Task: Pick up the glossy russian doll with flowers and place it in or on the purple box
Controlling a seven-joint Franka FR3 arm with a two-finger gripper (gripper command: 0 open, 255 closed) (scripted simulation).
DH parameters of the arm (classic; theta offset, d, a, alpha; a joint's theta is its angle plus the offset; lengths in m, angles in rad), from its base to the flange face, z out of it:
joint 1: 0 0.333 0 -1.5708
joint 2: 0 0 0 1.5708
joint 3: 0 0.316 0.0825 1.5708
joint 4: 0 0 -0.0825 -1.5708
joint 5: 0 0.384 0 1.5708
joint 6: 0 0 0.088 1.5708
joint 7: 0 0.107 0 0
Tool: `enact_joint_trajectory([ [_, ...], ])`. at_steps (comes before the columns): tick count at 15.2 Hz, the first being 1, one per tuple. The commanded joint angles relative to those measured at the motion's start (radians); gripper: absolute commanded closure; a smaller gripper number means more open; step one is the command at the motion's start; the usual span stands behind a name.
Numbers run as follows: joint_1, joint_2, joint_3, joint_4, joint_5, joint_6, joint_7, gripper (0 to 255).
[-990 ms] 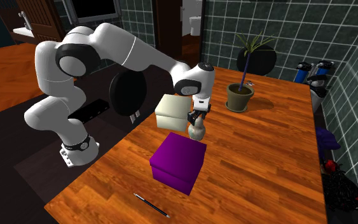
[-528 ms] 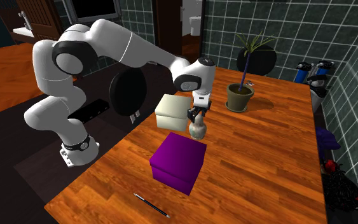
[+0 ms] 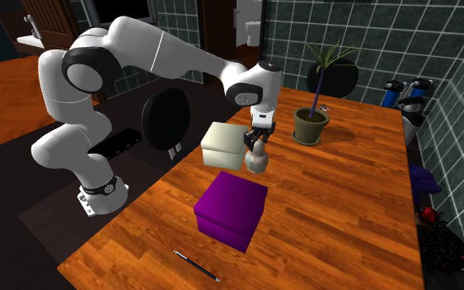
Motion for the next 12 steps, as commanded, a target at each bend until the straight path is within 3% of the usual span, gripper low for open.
enact_joint_trajectory([
  [1,-0.002,-0.014,0.003,0.009,0.006,-0.021,0.000,255],
  [12,-0.007,-0.058,0.013,0.102,0.025,-0.153,0.002,255],
])
